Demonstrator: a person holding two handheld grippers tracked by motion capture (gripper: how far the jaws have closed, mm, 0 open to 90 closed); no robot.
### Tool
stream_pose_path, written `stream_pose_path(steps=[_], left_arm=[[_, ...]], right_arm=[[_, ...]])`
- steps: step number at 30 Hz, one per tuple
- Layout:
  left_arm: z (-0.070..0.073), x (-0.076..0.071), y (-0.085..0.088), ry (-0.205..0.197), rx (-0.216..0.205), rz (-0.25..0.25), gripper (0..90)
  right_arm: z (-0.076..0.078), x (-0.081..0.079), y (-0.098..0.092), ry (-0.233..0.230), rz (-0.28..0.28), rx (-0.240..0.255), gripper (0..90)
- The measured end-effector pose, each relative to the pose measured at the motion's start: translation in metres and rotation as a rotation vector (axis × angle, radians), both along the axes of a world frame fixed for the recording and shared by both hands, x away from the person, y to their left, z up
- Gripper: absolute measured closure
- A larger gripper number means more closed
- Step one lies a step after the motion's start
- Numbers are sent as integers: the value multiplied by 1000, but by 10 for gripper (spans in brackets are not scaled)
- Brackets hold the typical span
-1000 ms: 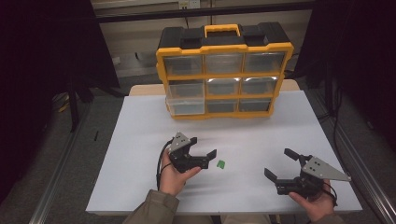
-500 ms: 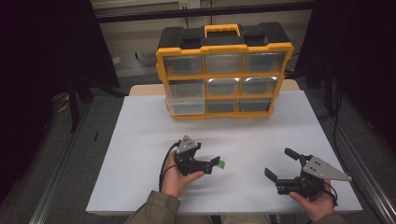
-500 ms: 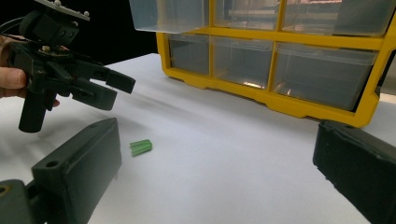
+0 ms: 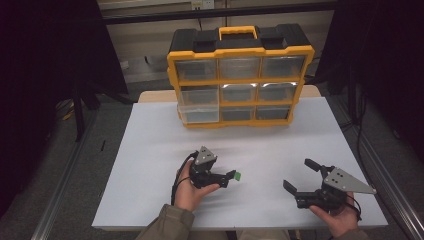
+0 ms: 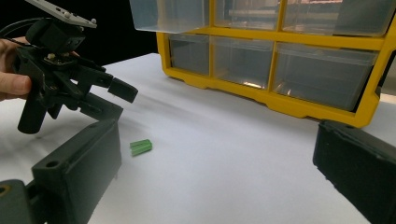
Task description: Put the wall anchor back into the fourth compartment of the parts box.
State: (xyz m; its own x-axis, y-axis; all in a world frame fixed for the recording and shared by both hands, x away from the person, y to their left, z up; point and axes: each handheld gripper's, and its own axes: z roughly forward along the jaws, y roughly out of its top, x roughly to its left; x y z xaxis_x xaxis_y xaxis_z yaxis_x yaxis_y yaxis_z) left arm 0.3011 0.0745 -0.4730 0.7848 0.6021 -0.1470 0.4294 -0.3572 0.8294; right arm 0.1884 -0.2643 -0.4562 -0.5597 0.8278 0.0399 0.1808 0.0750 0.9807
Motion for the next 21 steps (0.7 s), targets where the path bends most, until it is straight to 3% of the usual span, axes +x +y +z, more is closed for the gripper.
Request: stream_pose_path(steps=[5, 10, 19, 21], left_arm=[[-2, 1, -2, 42, 16, -4, 226], [-3, 1, -5, 49, 51, -11, 355], [-5, 2, -18, 71, 78, -43, 524], [-4, 2, -20, 73, 110, -46, 549]], right_arm=[[0, 0, -1, 1, 0, -2, 11], [0, -1, -2, -1, -5, -3, 11], [0, -3, -3, 5, -18, -2, 11], [0, -3, -4, 3, -16, -2, 11]])
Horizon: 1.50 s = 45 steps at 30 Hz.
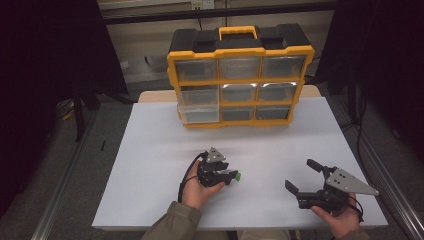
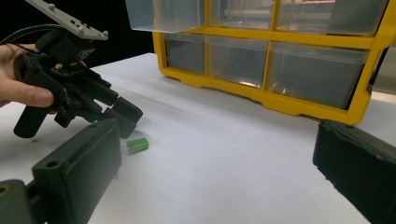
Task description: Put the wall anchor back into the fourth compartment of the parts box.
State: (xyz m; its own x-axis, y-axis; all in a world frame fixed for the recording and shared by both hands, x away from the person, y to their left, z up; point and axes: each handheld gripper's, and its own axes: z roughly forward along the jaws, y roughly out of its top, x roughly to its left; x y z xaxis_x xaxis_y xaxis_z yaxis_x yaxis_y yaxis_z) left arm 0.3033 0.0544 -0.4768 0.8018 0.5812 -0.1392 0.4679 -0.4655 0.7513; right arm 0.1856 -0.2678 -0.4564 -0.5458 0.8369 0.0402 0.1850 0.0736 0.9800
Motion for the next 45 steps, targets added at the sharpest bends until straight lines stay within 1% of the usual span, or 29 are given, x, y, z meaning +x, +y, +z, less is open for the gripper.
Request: stream_pose_path(steps=[1, 3, 4, 5, 12, 13, 14, 15, 17, 19, 22, 24, 25, 26, 28, 29, 30, 31, 33, 36, 37, 38, 39, 40, 42, 43, 45], left_arm=[[-1, 0, -1, 2, -10, 2, 572], [-1, 1, -2, 6, -7, 0, 594], [0, 1, -2, 13, 5, -4, 607], [0, 1, -2, 15, 7, -5, 617], [-2, 2, -5, 33, 14, 3, 667], [-2, 2, -5, 36, 24, 4, 670], [-2, 2, -7, 47, 22, 1, 677], [-3, 2, -8, 45, 21, 1, 681], [-3, 3, -9, 48, 32, -3, 689], [-3, 3, -10, 53, 41, 10, 707], [-2, 4, -11, 63, 53, 14, 738], [-2, 5, -11, 60, 69, 13, 752], [-1, 5, -11, 65, 73, 12, 762], [-1, 5, -11, 66, 66, 19, 767], [-1, 6, -12, 67, 75, 16, 777], [0, 6, -12, 68, 85, 14, 782], [0, 6, -13, 64, 85, 17, 787], [0, 7, -12, 59, 98, 15, 802], [1, 7, -13, 81, 100, 33, 844], [2, 8, -14, 86, 116, 32, 847], [2, 8, -15, 84, 113, 46, 848], [3, 9, -15, 100, 116, 48, 848], [3, 9, -15, 108, 115, 59, 849], [3, 10, -14, 118, 104, 59, 849], [5, 10, -14, 132, 121, 69, 849], [5, 10, -15, 142, 104, 77, 850], [7, 11, -14, 154, 101, 90, 849]], right_arm=[[0, 0, 0, -1, 1, -1, 11], [0, 0, 0, -1, 1, -1, 11], [0, 0, 0, -1, 1, 0, 11], [0, 0, -1, -2, 1, -1, 11], [0, 0, 0, -4, 2, -3, 11], [0, 0, 0, -1, 2, -2, 11], [0, 0, 0, -1, 2, -2, 11], [0, 0, 0, -1, 1, -1, 11], [0, 0, -1, 1, 2, -2, 11], [0, 0, -1, 2, -4, -1, 11], [0, 0, -1, 1, -3, 1, 11], [0, 0, -1, 1, -3, 1, 11], [0, 0, -1, 4, -7, 7, 11], [0, 0, 0, 4, -10, 11, 11], [0, 0, 0, 4, -10, 11, 11], [0, 0, -1, 2, -3, 1, 11], [0, 0, -1, 2, -2, -1, 11], [0, 0, -1, 0, -1, -2, 11], [0, 0, -1, 1, -1, -2, 11], [0, 0, -1, 2, -1, 0, 11], [0, 0, -1, 2, -1, 1, 11], [0, 0, -1, 3, -3, 2, 11], [0, 0, -1, 2, -4, 1, 11], [0, 0, -1, 1, -4, 1, 11], [0, 0, -1, 5, -8, 10, 11], [0, 0, -1, 4, -6, 11, 11], [0, 0, -1, 4, -6, 12, 11]])
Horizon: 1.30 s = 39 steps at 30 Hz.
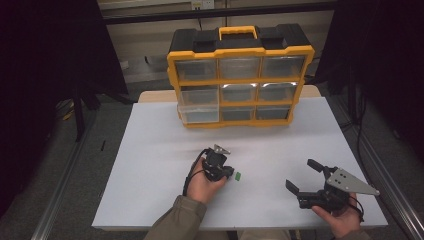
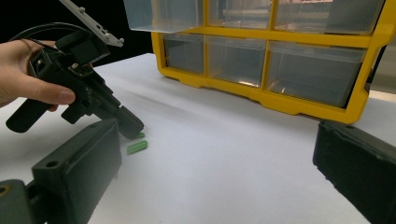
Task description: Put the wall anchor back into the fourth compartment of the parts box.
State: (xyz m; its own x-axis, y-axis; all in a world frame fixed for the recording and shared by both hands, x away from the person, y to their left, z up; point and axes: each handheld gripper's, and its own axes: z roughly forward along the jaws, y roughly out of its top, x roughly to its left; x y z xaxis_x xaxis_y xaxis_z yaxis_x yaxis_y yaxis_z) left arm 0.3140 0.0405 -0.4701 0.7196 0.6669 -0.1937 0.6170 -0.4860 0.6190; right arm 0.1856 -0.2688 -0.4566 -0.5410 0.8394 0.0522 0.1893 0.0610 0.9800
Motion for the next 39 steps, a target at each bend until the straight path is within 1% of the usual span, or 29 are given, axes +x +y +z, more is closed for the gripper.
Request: stream_pose_path(steps=[2, 8, 9, 10, 11, 13, 15, 18, 20, 22, 23, 25, 29, 35, 36, 39], left_arm=[[2, 1, 2, 10, 1, 5, 849], [13, 6, 6, 39, -14, 13, 850], [14, 6, 6, 39, -21, 22, 850], [16, 7, 7, 42, -13, 15, 850], [18, 8, 7, 40, -16, 14, 850], [21, 9, 7, 43, -18, 27, 850], [26, 10, 7, 47, -8, 18, 850], [32, 12, 6, 58, -14, 21, 850], [36, 13, 6, 54, -11, 25, 850], [40, 15, 5, 57, -18, 26, 850], [42, 15, 5, 56, -9, 23, 850], [46, 16, 5, 58, -5, 24, 850], [51, 20, 6, 63, -7, 28, 850], [58, 23, 5, 74, -29, 32, 850], [60, 24, 5, 73, -23, 30, 850], [65, 26, 5, 75, -30, 32, 850]], right_arm=[[0, 0, 0, -2, -1, -1, 11], [0, 0, 0, -1, -1, -1, 11], [0, 0, 0, -2, -1, -2, 11], [0, 0, 0, 1, -1, -2, 11], [0, 0, 0, 1, -1, -2, 11], [0, 0, 0, -1, -1, -3, 11], [0, 0, 0, -1, -2, -3, 11], [0, 0, 0, -1, -2, -3, 11], [0, 0, 0, -2, -2, -3, 11], [0, 0, 0, -2, -1, -3, 11], [0, 0, 0, -1, -3, -5, 11], [0, -1, 0, 1, -4, -3, 11], [0, 0, 0, -1, -3, -5, 11], [0, 0, 0, -1, -3, -4, 11], [0, 0, 0, -1, -3, -5, 11], [0, -1, 0, -1, -3, -4, 11]])
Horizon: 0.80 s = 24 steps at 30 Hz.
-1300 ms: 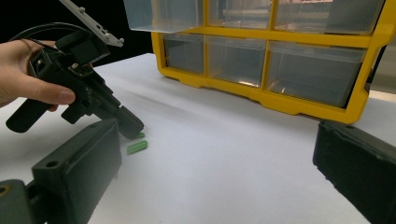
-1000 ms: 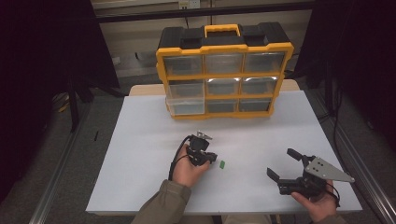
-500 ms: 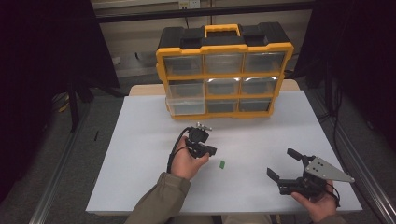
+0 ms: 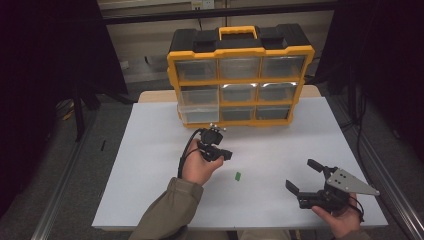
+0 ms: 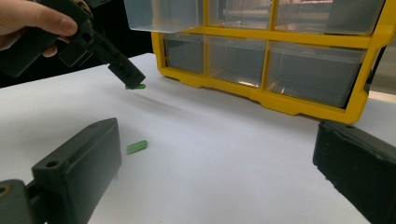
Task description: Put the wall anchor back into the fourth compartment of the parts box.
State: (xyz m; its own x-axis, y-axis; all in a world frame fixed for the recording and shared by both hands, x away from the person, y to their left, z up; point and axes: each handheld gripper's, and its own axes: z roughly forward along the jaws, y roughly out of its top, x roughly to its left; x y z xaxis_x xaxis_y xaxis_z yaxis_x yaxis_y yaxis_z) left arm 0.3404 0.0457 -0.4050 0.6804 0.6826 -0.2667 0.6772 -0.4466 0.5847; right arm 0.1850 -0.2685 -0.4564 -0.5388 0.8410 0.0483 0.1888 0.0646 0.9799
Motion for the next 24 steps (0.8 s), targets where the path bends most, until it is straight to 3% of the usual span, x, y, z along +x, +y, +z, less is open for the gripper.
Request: stream_pose_path(steps=[24], left_arm=[[27, 12, -3, 0, -26, 20, 850]], right_arm=[[0, 0, 0, -1, 1, 3, 11]])
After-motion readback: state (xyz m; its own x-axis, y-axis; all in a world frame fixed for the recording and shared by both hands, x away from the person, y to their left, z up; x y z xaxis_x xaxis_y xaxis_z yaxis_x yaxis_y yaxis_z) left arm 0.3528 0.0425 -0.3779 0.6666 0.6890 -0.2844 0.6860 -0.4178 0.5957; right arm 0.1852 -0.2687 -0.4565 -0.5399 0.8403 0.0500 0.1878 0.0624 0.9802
